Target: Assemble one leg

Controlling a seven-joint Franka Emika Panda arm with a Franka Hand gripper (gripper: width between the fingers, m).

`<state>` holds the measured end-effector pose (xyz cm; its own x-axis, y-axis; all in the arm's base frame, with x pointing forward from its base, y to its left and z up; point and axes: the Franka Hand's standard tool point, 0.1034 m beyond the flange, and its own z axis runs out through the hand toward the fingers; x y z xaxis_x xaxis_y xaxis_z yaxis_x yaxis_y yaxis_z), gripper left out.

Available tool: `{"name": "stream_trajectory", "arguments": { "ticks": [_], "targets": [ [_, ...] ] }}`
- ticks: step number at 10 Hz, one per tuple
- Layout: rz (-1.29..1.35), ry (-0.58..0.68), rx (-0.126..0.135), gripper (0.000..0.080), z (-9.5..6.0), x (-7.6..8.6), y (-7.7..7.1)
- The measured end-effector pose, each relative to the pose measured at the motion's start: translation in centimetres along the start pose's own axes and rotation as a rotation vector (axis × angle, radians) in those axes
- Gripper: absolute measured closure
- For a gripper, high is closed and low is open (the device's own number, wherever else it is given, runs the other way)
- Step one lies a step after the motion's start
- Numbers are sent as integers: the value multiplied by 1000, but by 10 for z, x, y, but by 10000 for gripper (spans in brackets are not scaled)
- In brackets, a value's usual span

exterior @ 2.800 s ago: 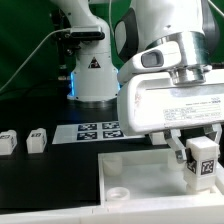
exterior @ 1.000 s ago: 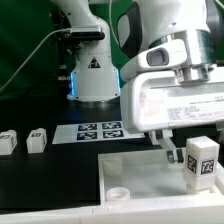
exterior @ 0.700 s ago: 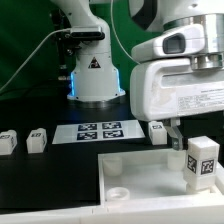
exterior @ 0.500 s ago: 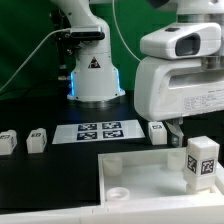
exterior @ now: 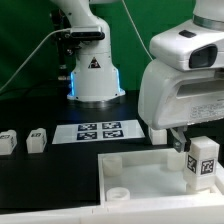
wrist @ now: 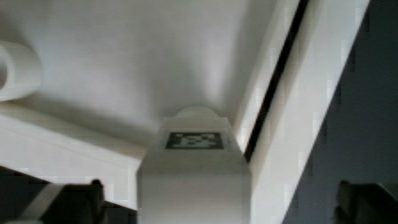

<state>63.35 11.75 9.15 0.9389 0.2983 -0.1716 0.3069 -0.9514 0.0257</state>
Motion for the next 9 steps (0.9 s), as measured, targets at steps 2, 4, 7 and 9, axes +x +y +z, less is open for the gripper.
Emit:
{"name": "stream_trajectory", "arguments": {
  "ticks": [2,4,7,9],
  "targets": [
    [0,35,-3,151,6,5,4],
    [13,65,1,151,17,3,10],
    [13,66,1,264,16,4,10],
    [13,66,1,505,17,4,10]
  ]
}}
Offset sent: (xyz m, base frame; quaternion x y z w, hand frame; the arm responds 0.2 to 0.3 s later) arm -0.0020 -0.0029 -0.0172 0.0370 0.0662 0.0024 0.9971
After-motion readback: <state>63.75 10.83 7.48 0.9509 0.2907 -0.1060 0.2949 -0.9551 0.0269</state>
